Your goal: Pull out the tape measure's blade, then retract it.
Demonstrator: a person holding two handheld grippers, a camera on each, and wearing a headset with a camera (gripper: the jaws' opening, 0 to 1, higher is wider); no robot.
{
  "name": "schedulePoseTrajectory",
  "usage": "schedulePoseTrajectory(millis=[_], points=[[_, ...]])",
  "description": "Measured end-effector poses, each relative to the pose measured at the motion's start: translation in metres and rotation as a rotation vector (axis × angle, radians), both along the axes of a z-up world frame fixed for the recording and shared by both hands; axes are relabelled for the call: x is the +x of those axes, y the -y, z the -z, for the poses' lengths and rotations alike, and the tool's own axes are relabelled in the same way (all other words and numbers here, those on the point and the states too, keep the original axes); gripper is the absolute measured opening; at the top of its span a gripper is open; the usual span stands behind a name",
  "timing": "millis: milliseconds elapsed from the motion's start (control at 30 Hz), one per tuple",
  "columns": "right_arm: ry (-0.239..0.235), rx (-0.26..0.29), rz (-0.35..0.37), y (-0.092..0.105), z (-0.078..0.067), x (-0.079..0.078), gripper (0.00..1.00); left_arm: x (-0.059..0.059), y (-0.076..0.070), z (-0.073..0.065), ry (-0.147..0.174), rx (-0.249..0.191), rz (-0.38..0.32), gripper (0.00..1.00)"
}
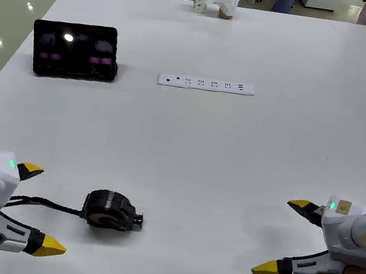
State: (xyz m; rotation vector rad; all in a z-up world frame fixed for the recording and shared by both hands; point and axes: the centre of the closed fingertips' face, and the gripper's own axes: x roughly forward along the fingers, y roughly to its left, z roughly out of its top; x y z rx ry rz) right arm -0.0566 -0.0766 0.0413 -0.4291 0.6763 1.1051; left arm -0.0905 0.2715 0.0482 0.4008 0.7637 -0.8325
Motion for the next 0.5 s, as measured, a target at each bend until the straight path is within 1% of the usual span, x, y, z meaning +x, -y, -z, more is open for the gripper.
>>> schedulePoseTrajectory(millis=[100, 233, 300, 433, 500], points=[[-0.003, -0.005, -0.017, -0.007, 0.001, 0.001, 0.99, 0.005, 0.004, -0.001, 0.007, 0.006, 0.026, 0.99], [-0.003, -0.001, -0.037, -0.018, -0.002, 0.004, 0.99, 0.011, 0.013, -0.005, 0.031, 0.017, 0.086, 0.99], [-0.001, -0.012, -0.065, -0.023, -0.001, 0.003, 0.99, 0.015, 0.016, -0.006, 0.043, 0.032, 0.111, 0.99], [0.001, -0.024, -0.102, -0.03, -0.003, 0.005, 0.99, 0.022, 0.021, -0.01, 0.046, 0.03, 0.134, 0.99], [0.005, -0.024, -0.113, -0.033, -0.006, 0.007, 0.99, 0.025, 0.024, -0.011, 0.05, 0.034, 0.153, 0.99]])
